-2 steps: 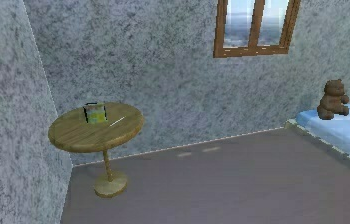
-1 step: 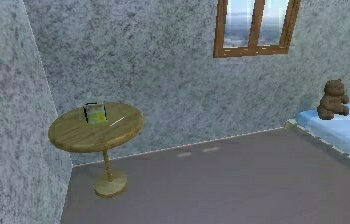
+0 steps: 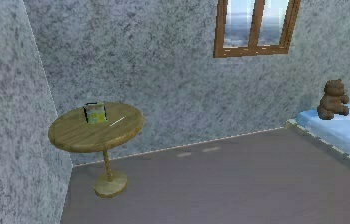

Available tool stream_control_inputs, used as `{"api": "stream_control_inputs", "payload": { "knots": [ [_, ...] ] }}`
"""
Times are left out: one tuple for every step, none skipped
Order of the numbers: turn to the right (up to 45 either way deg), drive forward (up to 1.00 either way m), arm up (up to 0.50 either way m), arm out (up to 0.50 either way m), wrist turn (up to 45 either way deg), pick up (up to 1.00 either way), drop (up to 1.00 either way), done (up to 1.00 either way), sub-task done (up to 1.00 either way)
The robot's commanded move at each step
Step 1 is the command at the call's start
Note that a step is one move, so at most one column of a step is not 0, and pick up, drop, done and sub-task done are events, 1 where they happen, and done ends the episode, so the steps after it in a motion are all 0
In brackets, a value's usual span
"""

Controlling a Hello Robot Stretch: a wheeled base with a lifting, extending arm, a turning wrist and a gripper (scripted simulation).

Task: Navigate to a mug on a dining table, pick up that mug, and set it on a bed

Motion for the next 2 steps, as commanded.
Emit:
{"api": "stream_control_inputs", "payload": {
  "knots": [
    [0.0, 0.0, 0.0, 0.0, 45.0, 0.0, 0.0, 0.0, 0.0],
    [0.0, 0.0, 0.0, 0.0, 6.0, 0.0, 0.0, 0.0, 0.0]
  ]
}}
